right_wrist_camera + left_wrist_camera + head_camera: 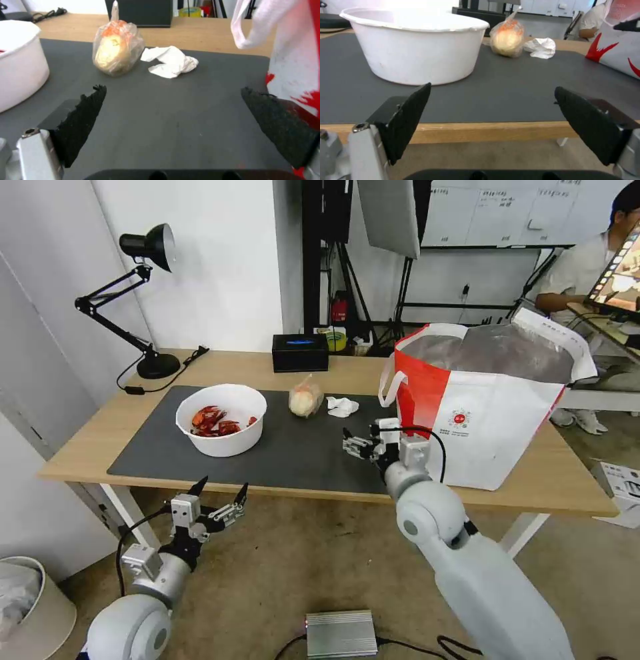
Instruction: Pick up the trash from the table and place it into the takeout bag.
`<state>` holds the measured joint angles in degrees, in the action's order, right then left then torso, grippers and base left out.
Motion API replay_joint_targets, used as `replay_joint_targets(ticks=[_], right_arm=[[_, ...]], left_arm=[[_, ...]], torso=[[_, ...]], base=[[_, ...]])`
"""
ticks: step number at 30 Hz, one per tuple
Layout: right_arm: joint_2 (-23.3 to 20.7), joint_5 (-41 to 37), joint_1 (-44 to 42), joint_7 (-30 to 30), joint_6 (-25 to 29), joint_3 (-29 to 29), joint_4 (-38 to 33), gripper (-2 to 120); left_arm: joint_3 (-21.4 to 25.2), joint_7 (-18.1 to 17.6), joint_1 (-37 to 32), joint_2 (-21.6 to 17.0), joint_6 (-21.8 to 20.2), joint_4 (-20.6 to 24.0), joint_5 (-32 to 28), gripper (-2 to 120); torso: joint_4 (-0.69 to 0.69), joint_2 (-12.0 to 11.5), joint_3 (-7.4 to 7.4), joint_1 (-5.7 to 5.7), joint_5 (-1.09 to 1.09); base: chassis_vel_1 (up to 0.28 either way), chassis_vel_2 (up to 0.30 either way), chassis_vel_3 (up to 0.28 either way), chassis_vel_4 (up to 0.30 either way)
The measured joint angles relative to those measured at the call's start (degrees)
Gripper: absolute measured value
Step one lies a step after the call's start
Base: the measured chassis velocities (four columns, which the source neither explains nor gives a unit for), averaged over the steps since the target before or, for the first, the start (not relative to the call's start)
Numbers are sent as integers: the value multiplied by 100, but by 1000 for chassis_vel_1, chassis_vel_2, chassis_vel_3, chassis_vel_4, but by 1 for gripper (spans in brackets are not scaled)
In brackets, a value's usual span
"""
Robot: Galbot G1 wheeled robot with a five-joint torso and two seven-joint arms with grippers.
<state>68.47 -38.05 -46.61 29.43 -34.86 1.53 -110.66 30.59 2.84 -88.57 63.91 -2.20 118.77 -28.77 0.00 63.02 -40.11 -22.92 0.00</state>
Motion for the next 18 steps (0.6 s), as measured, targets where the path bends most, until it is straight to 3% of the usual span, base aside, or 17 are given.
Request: replay_joint_targets(ticks=[18], right_arm=[[371, -621, 1109, 782, -629, -302, 627, 100]], left_arm=[[-3, 0, -40, 90, -7, -29, 91, 100]], torso=[[0, 0, 0, 0, 0]], base=[[0, 0, 0, 0]])
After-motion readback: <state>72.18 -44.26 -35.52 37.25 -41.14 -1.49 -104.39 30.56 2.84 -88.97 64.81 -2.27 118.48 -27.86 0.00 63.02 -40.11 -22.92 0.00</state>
